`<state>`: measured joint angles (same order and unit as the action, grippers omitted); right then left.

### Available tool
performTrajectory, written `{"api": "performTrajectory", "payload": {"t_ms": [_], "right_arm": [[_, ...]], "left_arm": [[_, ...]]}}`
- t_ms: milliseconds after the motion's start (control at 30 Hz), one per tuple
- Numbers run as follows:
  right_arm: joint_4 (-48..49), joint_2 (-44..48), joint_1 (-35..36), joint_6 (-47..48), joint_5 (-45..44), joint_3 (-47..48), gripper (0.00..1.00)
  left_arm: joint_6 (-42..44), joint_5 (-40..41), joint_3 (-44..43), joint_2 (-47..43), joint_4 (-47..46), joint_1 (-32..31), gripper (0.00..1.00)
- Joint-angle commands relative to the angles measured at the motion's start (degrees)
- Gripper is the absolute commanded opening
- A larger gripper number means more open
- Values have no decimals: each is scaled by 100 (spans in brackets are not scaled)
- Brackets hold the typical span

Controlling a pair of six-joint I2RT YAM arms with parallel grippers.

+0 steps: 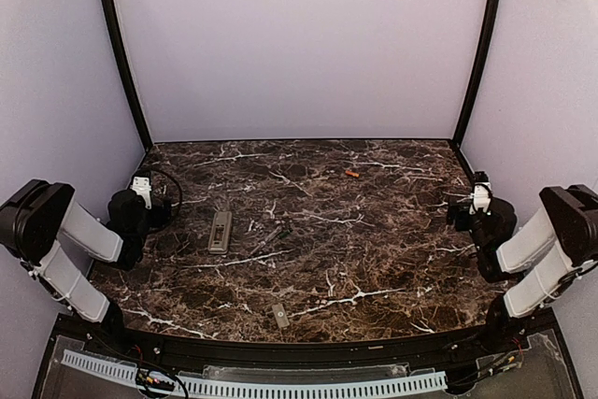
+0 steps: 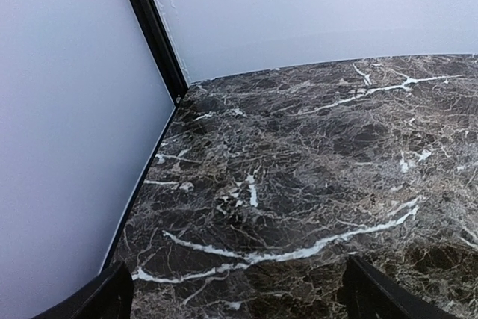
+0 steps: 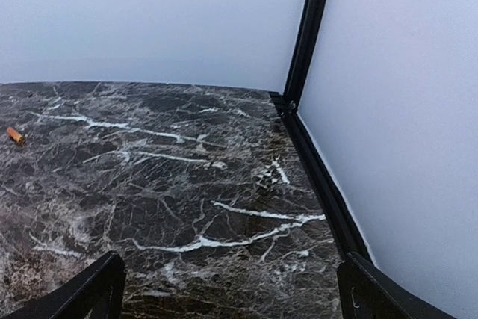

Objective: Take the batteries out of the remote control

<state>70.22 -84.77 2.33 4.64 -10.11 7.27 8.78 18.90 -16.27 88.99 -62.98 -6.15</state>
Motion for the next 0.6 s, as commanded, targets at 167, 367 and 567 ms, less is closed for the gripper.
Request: {"api": "performTrajectory", "payload": {"t_ms": [167, 367, 567], "right_arm": [[288, -388, -178, 34, 1270, 573, 99], [-108, -389, -467, -236, 1081, 769, 99], [-53, -387, -466, -219, 1067, 751, 98]], "left_arm": [[-169, -243, 109, 166, -611, 81, 99], [-167, -245, 120, 164, -643, 83, 99], [-166, -250, 116, 166, -645, 83, 99]]}}
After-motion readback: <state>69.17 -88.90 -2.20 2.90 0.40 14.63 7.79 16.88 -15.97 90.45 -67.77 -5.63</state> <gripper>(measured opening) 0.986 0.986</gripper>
